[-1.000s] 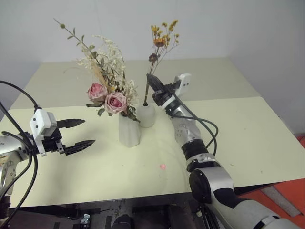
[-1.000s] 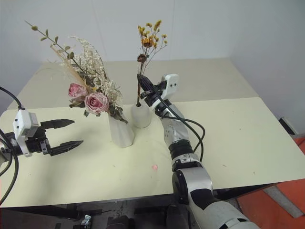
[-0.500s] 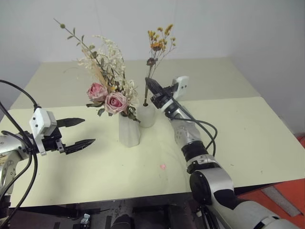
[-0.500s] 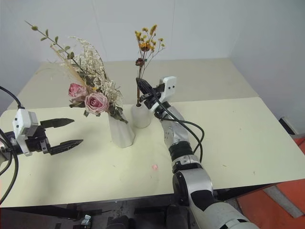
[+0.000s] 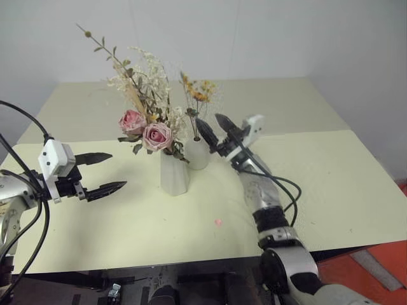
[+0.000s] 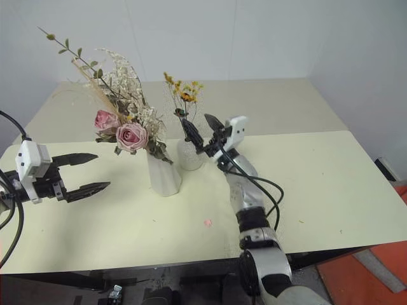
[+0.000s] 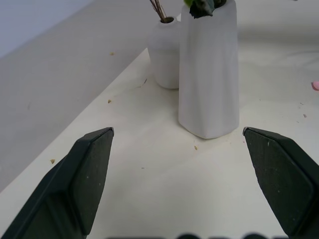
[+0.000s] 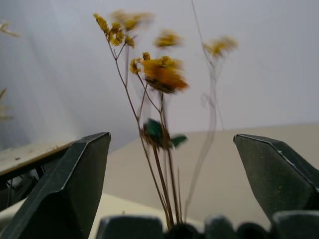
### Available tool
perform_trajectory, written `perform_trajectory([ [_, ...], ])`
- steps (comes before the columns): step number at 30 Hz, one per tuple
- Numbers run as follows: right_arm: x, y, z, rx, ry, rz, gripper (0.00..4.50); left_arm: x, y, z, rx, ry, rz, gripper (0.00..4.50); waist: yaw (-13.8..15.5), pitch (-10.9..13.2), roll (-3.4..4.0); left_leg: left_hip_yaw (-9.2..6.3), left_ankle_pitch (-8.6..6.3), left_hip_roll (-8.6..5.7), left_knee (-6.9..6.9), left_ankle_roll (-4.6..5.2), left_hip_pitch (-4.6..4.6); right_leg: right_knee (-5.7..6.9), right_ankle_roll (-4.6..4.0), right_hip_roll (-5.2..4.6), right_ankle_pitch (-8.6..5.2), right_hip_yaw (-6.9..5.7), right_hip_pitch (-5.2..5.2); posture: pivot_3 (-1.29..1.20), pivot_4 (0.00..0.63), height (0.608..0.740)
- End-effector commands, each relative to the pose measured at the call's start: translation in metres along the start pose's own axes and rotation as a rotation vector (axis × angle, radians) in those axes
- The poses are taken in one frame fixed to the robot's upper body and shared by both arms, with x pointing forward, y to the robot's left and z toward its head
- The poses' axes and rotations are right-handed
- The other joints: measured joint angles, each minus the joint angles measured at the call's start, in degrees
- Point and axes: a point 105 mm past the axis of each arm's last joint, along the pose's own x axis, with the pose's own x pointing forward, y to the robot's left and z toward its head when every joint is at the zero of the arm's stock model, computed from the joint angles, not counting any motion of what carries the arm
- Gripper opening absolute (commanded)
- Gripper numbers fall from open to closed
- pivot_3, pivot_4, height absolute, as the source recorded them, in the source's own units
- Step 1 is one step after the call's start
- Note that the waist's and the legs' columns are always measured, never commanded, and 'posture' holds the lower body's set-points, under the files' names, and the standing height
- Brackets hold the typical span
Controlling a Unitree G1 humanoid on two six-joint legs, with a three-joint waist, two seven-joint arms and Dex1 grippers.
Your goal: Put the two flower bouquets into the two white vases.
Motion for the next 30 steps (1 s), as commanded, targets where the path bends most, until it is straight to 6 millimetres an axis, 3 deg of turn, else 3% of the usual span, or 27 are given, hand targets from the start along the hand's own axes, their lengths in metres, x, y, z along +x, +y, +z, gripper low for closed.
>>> perform_trajectory([
  [1, -0.028, -0.028, 0.04, -0.107, 0.035, -0.053, 4.46, -0.003, 0.005, 0.011, 0.058, -0.019, 0.021, 4.5, 0.8, 0.0, 0.0, 0.0, 0.0, -0.01, 0.01, 0.0, -0.01, -0.01, 0.0, -0.01, 0.0, -0.01, 0.01, 0.0, 0.15, 0.74],
  [5, -0.088, -0.06, 0.074, -0.141, 0.274, 0.003, 4.46, -0.005, 0.006, 0.017, 0.076, -0.055, 0.051, 4.5, 2.2, 0.0, 0.02, 0.05, -0.01, -0.04, 0.02, 0.02, -0.06, -0.16, 0.0, -0.03, 0.0, -0.03, 0.04, 0.0, 0.15, 0.74],
  [9, -0.141, -0.069, 0.127, -0.272, 0.47, 0.184, 4.46, -0.004, -0.003, 0.024, 0.095, -0.086, 0.034, 4.5, 2.9, 0.1, 0.19, 0.17, -0.07, -0.03, 0.06, 0.13, 0.0, -0.44, 0.02, 0.0, -0.02, 0.01, 0.12, 0.0, 0.15, 0.74],
  [13, -0.173, -0.08, 0.167, -0.442, 0.686, 0.263, 4.46, -0.011, -0.022, 0.02, 0.097, -0.057, -0.027, 4.5, 2.1, 0.1, 0.2, 0.36, -0.13, 0.11, 0.07, 0.22, 0.31, -0.43, 0.03, 0.1, -0.03, 0.15, 0.32, 0.0, 0.15, 0.74],
  [17, -0.18, -0.085, 0.202, -0.486, 0.705, 0.233, 4.46, -0.02, -0.034, 0.014, 0.077, -0.03, -0.036, 4.5, 1.4, 0.1, 0.19, 0.54, -0.22, 0.34, 0.02, 0.34, 1.04, -0.61, 0.18, 0.28, -0.21, 0.19, 1.12, 0.0, 0.15, 0.74],
  [23, -0.205, -0.088, 0.194, -0.54, 0.834, 0.276, 4.46, -0.027, -0.022, 0.018, 0.102, -0.02, 0.026, 4.5, 2.2, 0.1, 0.19, 0.61, -0.21, 0.49, 0.14, 0.33, 1.09, -0.6, 0.44, 0.43, -0.4, 0.24, 1.22, 0.0, 0.15, 0.74],
  [30, -0.205, -0.084, 0.181, -0.537, 0.818, 0.283, 4.46, -0.04, -0.008, 0.016, 0.121, 0.032, 0.072, 4.5, 2.6, 0.2, 0.32, 0.72, -0.22, 0.52, 0.12, 0.34, 1.07, -0.55, 0.08, 0.47, -0.19, 0.36, 1.09, 0.0, 0.15, 0.74],
])
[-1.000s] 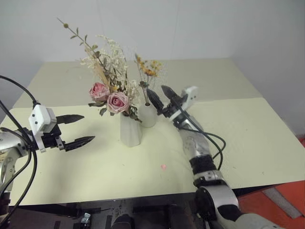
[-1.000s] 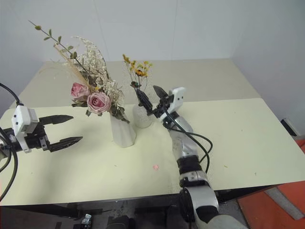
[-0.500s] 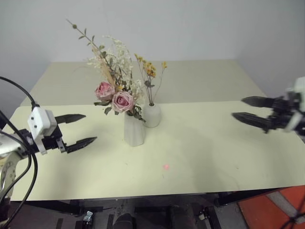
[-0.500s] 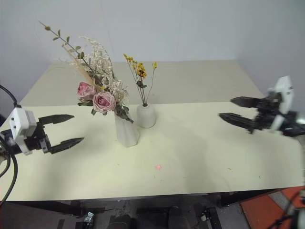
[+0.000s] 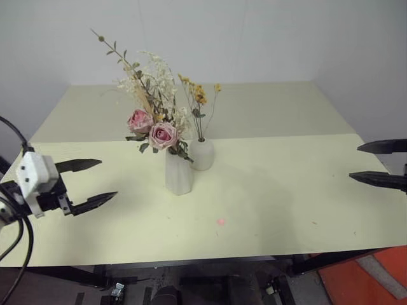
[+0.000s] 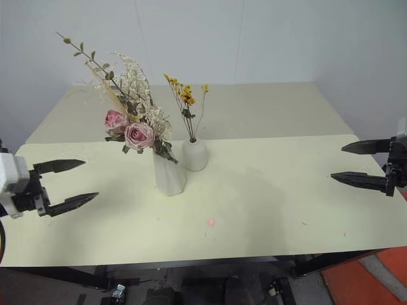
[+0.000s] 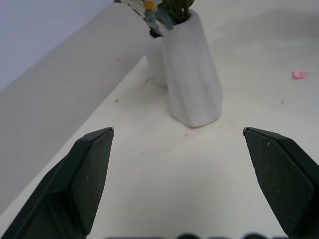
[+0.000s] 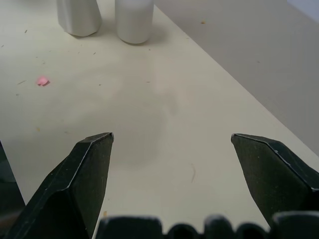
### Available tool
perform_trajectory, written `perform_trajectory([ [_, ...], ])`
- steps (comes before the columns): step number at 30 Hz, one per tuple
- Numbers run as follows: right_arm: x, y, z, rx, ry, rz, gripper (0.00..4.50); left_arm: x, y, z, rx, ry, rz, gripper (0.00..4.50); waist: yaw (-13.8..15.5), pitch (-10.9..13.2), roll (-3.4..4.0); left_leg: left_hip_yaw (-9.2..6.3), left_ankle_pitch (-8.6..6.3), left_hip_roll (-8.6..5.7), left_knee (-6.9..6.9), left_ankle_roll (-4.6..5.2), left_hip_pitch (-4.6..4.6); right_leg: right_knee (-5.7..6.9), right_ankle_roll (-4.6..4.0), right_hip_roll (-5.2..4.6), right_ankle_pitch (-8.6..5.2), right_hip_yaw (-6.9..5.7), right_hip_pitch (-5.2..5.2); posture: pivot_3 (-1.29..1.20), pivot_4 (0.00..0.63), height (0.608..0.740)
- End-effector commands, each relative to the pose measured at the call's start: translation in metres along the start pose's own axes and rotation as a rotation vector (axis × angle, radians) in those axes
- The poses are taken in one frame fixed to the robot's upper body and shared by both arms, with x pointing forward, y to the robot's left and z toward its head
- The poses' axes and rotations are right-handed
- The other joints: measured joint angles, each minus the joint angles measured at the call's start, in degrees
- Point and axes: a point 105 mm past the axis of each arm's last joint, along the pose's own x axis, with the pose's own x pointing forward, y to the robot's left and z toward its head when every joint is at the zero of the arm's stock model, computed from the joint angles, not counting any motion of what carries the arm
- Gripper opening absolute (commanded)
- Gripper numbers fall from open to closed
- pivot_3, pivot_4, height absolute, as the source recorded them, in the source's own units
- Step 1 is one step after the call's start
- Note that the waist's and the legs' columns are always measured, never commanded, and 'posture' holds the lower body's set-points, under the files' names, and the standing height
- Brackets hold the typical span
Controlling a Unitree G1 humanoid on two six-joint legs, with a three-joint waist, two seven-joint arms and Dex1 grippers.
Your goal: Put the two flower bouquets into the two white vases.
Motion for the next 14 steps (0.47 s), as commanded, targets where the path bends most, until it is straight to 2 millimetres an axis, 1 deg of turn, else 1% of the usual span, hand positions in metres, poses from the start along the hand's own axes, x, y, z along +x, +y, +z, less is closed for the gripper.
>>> perform_trajectory([
  [1, -0.002, 0.001, 0.012, -0.072, -0.047, -0.025, 4.46, -0.006, 0.009, 0.013, 0.039, -0.011, 0.033, 4.5, 0.0, 0.0, 0.0, 0.01, 0.0, 0.02, 0.01, 0.0, -0.01, 0.0, 0.02, 0.03, -0.01, 0.0, 0.0, 0.0, 0.15, 0.74],
  [3, -0.002, 0.003, 0.015, -0.077, -0.09, -0.026, 4.46, -0.006, 0.01, 0.02, 0.046, -0.012, 0.014, 4.5, 0.1, 0.0, -0.02, 0.01, 0.0, 0.03, 0.03, 0.0, -0.01, -0.02, 0.06, 0.03, -0.04, 0.0, 0.01, 0.0, 0.15, 0.74],
  [6, 0.004, 0.007, 0.018, -0.075, -0.132, -0.016, 4.46, -0.017, 0.008, 0.019, 0.064, 0.07, -0.056, 4.5, 0.1, 0.0, -0.01, 0.01, 0.0, 0.05, 0.02, 0.0, -0.03, -0.02, 0.06, 0.07, -0.04, 0.0, 0.0, 0.0, 0.15, 0.74],
  [8, 0.01, 0.013, 0.011, -0.07, -0.137, 0.018, 4.46, -0.023, 0.008, 0.024, 0.058, 0.071, -0.053, 4.5, 0.0, 0.0, 0.03, 0.02, 0.0, 0.05, 0.01, 0.0, -0.02, -0.02, 0.06, 0.07, -0.04, 0.02, -0.02, 0.0, 0.15, 0.74],
  [10, 0.017, 0.013, 0.003, -0.052, -0.118, 0.003, 4.46, -0.028, 0.007, 0.023, 0.044, 0.076, -0.047, 4.5, 0.0, 0.0, 0.03, 0.06, -0.02, 0.08, -0.02, 0.01, 0.01, -0.03, 0.05, 0.09, -0.05, 0.03, -0.02, 0.0, 0.15, 0.74],
  [11, 0.02, 0.013, -0.001, -0.051, -0.092, -0.01, 4.46, -0.028, 0.005, 0.022, 0.04, 0.086, -0.049, 4.5, 0.0, 0.0, 0.03, 0.06, -0.02, 0.09, -0.02, 0.02, 0.01, -0.03, 0.05, 0.1, -0.05, 0.04, -0.02, 0.0, 0.15, 0.74],
  [14, 0.019, 0.018, -0.003, -0.057, -0.107, 0.009, 4.46, -0.026, 0.0, 0.025, 0.038, 0.081, -0.039, 4.5, 0.1, 0.1, 0.07, 0.07, -0.02, 0.08, -0.01, 0.01, -0.01, -0.03, 0.05, 0.1, -0.06, 0.05, -0.03, 0.0, 0.15, 0.74],
])
